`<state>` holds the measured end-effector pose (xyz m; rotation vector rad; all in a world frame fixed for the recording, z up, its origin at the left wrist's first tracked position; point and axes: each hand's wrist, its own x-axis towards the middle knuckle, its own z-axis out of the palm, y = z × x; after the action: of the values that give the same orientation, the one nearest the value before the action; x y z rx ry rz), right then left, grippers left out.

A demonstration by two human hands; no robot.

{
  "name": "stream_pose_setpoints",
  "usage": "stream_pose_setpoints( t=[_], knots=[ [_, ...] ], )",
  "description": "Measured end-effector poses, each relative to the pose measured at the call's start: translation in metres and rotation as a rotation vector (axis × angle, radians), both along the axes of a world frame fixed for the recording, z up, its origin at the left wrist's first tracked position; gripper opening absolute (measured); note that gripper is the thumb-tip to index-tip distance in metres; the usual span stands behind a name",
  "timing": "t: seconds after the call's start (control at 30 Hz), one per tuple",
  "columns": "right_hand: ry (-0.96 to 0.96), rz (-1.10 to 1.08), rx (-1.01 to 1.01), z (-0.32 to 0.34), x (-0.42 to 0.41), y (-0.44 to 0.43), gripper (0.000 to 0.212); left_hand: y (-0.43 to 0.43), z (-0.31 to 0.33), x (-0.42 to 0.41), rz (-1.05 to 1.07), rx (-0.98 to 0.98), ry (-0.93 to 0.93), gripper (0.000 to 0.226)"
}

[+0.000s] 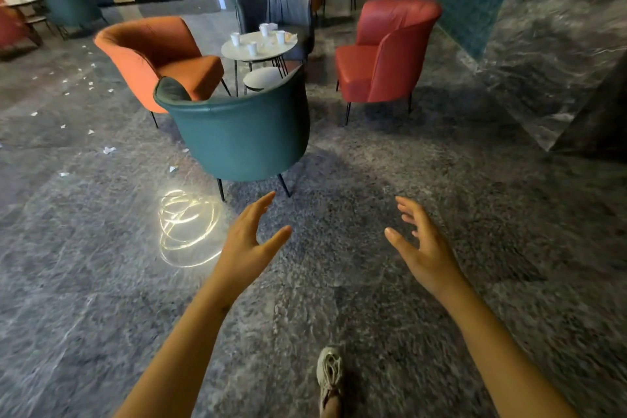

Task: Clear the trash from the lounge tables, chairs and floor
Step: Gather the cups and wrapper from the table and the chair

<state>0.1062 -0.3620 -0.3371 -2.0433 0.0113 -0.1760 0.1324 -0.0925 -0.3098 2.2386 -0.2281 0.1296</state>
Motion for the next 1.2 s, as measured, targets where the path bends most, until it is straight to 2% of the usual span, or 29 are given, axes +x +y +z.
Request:
stream_pose_setpoints(
  t=[0.17,0.37,0.67,0.93,1.2],
  knots=[
    [0.022,-0.004,-0.052,-0.003,0.125,-0.018,0.051,-0.012,-0.010,0.117,0.022,-0.010,0.017,0.072],
    [0.029,-0.013,-0.060,0.002,0.266,-0.043,0.051,-0.036,0.001,0.275,-0.006,0.025,-0.027,0.060],
    [-0.025,-0.040,-0.073,-0.005,0.502,-0.120,0.051,-0.106,-0.016,0.503,0.020,0.094,-0.040,0.062],
    [-0.007,0.073,-0.093,0.013,0.742,-0.199,0.050,-0.180,0.001,0.712,0.096,0.078,-0.030,0.062],
    [-0.008,0.217,-0.063,0.011,0.956,-0.200,0.048,-0.193,-0.001,0.891,0.218,0.104,-0.012,0.061]
  ],
)
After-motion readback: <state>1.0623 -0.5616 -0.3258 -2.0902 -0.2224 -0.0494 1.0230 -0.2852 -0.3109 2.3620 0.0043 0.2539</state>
